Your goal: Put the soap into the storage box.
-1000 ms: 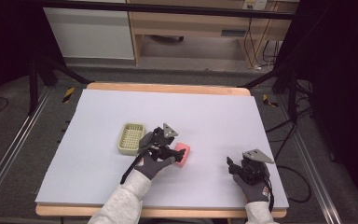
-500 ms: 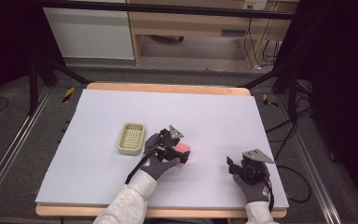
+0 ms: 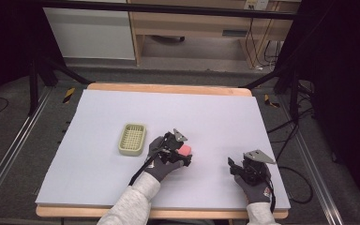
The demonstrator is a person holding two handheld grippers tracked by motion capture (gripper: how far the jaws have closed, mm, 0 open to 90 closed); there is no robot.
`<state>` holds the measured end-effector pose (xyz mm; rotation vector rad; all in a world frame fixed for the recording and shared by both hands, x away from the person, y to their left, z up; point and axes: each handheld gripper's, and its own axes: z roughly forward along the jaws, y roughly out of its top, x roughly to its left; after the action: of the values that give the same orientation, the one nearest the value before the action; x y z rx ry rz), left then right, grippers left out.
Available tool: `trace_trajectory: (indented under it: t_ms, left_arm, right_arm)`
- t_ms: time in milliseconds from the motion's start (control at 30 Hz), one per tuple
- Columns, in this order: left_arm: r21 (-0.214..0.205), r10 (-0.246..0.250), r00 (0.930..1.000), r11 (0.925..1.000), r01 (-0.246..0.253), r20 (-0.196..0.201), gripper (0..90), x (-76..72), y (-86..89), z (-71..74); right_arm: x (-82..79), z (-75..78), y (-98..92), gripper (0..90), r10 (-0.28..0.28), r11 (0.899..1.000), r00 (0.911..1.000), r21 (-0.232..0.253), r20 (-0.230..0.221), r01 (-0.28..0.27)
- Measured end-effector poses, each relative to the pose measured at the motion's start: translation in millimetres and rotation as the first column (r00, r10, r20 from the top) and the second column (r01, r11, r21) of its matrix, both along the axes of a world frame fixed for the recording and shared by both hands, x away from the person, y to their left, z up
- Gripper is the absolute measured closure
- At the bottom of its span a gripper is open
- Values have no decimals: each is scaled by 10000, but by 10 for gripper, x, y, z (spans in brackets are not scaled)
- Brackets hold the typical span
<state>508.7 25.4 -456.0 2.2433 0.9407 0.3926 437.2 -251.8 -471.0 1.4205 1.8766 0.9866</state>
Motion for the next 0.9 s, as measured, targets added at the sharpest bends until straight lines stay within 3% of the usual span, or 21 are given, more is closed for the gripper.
trace_trajectory:
  t_ms: [500, 900]
  left_arm:
    - [121, 162, 9994, 9998, -158, -309, 212, 40, -23, -82]
    - [55, 129, 9985, 9999, -126, -528, 308, 26, -17, -92]
  right_arm:
    - [-2, 2, 5, 368, 45, 10000, 10000, 18, -40, -45]
    - [0, 0, 10, 378, 99, 9999, 9999, -29, -56, -99]
